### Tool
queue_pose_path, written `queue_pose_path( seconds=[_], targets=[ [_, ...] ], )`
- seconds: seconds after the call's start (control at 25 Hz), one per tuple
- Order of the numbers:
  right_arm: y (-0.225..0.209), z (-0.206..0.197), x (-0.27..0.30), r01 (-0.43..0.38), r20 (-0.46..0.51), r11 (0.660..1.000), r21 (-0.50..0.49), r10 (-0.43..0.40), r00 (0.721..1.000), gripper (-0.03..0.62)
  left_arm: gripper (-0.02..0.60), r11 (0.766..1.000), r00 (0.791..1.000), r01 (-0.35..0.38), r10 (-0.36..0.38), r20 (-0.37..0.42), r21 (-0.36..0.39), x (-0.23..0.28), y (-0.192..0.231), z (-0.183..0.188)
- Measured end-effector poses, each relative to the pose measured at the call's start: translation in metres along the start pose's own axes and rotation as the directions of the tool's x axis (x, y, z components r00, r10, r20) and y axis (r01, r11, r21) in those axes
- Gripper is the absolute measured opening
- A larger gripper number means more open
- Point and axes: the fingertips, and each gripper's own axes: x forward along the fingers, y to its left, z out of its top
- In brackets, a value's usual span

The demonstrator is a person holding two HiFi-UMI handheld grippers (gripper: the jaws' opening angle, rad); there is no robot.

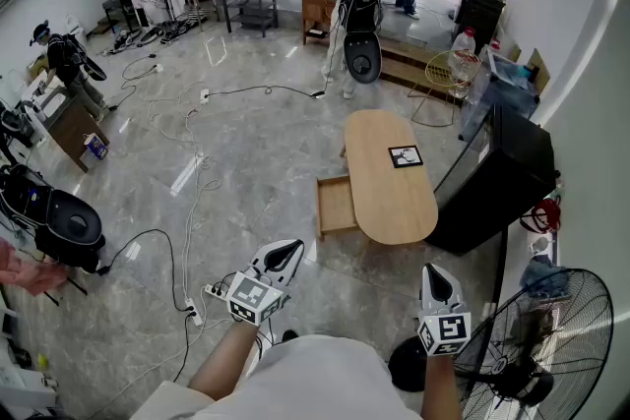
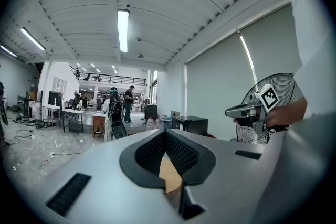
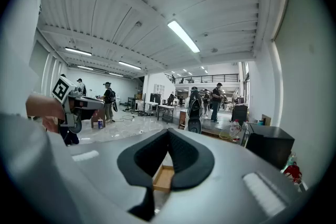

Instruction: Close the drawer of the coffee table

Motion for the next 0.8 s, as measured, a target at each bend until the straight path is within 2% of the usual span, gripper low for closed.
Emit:
queue_pose_path(
  seconds=[0.8],
  targets=[
    [0.023,0.001,0.008,0.005,-0.023,1.0,0.014,-0.004,1.0,0.011,0.006,0.999,1.0,0.011,-0.011,-0.016,-0.037,-0.015,0.014,-0.01]
  ],
)
